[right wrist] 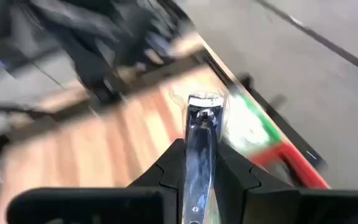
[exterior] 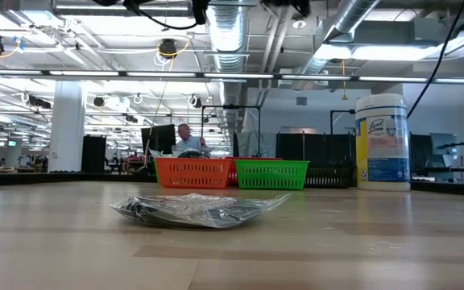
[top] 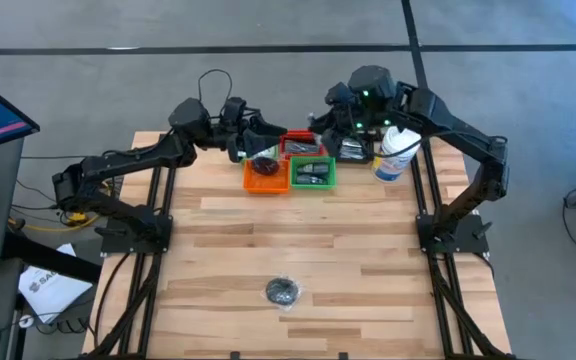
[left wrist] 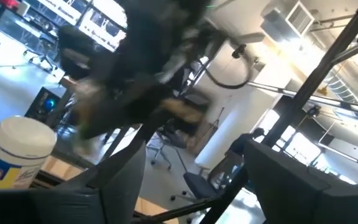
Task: Pick & Place Travel size toiletries
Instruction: Put the nail cutter into the black bin
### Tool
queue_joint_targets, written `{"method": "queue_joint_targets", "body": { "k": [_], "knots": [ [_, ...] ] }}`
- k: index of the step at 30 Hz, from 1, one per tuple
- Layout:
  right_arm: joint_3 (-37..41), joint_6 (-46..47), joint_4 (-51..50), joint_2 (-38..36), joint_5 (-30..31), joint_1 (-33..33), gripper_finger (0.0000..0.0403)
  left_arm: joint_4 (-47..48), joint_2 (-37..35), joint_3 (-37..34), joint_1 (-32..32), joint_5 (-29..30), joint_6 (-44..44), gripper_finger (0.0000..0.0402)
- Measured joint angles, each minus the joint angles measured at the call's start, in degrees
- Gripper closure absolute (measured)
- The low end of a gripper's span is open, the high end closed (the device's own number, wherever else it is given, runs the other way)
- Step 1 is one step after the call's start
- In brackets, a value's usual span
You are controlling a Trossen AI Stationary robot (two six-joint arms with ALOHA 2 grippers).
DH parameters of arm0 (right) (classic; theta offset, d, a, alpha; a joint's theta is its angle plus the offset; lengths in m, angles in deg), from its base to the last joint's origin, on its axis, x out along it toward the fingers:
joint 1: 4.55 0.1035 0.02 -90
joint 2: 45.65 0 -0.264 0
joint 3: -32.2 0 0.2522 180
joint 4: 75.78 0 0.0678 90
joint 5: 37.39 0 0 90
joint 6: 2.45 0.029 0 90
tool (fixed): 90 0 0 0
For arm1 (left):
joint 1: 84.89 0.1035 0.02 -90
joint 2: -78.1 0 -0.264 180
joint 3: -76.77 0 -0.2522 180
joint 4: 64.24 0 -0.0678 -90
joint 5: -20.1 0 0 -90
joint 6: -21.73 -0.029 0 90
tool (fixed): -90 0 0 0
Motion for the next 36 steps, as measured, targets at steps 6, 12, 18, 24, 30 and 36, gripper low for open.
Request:
{"method": "queue_joint_targets", "body": {
  "k": [6,12,18,24,30,36],
  "knots": [
    [0.0,-12.4,-12.5,2.4,2.3,-6.1,0.0355,1.0,-0.1,0.0,-0.4,-0.1,0.0,0.0151],
    [0.6,-24.2,-15.6,6.0,2.3,-11.7,0.0355,1.0,-0.1,0.0,-0.4,1.1,0.0,0.0165],
    [6.0,-33.1,-12.5,10.2,2.3,-16.7,0.0354,1.0,-0.1,0.0,-0.4,5.9,0.0,0.0175],
    [14.1,-44.5,-9.1,12.8,3.0,-22.6,0.0354,1.0,-0.1,0.0,-0.4,11.4,0.0,0.0180],
    [23.2,-47.6,-3.6,14.5,3.8,-28.0,0.0354,1.0,-0.1,0.0,-1.2,14.4,-1.2,0.0180],
    [31.6,-52.9,4.7,14.3,3.9,-30.1,0.0354,1.1,0.1,0.0,-1.0,14.6,-1.4,0.0180]
  ]
}}
